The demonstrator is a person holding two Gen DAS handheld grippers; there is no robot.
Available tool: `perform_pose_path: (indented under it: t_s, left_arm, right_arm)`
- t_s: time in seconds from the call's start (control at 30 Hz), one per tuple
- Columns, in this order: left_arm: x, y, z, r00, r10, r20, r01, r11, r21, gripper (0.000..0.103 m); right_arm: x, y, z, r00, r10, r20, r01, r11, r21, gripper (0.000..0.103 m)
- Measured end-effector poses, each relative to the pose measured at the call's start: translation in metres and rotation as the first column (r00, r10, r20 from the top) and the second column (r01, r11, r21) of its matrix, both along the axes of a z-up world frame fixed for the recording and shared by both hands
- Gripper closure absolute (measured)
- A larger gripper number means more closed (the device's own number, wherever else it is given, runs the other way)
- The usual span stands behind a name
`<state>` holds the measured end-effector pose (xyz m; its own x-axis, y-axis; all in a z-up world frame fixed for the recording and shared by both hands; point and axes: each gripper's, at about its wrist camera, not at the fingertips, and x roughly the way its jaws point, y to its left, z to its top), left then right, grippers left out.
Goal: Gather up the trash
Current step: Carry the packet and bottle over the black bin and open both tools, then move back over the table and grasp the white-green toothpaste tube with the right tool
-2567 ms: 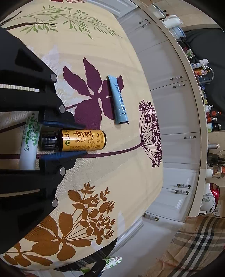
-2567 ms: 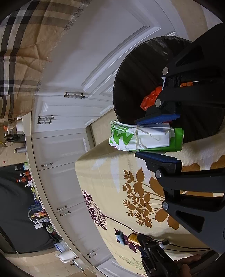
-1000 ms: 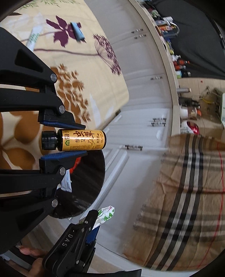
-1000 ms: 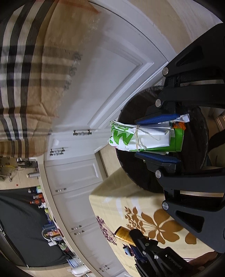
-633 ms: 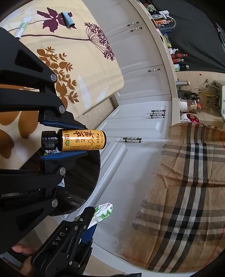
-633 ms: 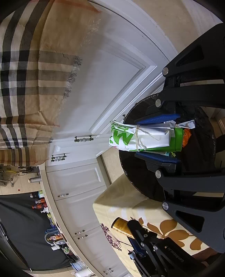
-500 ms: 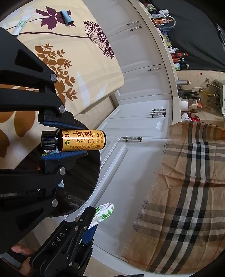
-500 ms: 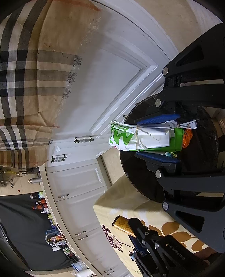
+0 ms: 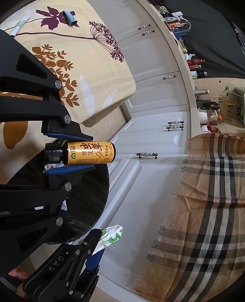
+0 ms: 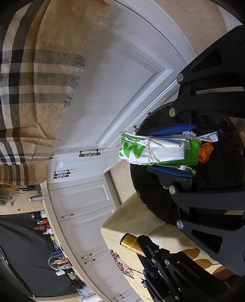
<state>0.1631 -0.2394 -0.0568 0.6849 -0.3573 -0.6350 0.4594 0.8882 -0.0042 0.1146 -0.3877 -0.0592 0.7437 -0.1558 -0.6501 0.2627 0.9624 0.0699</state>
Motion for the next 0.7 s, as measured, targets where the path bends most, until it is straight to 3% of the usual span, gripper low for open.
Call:
perform_pose_path:
  t_s: [0.17, 0.23, 0.3, 0.47, 0.7]
  left_arm:
    - [0.005, -0.003, -0.004, 1.000, 0.009, -0.007, -0.008, 1.000, 0.016, 0.075]
    - [0.007, -0.004, -0.005, 1.000, 0.014, -0.011, -0.014, 1.000, 0.021, 0.064]
    - [0.006, -0.001, -0.003, 1.000, 0.026, 0.001, -0.026, 0.999, 0.019, 0.046]
    - [0.003, 0.008, 0.000, 0.999, 0.047, 0.015, -0.048, 0.999, 0.021, 0.032]
    - [-0.008, 0.048, 0.005, 0.992, 0.128, 0.020, -0.128, 0.992, 0.010, 0.024]
  right_arm:
    - [0.007, -0.002, -0.007, 1.000, -0.012, -0.009, 0.012, 1.000, -0.003, 0.070]
    - [0.009, -0.003, -0.009, 1.000, -0.015, -0.016, 0.015, 1.000, 0.004, 0.069]
    - [0.009, -0.003, -0.009, 1.000, -0.020, -0.013, 0.020, 1.000, 0.003, 0.061]
    - [0.008, 0.002, -0.008, 1.000, -0.010, -0.009, 0.010, 1.000, 0.000, 0.059]
    - [0.007, 0.028, -0.003, 0.999, 0.044, -0.006, -0.044, 0.999, -0.005, 0.055]
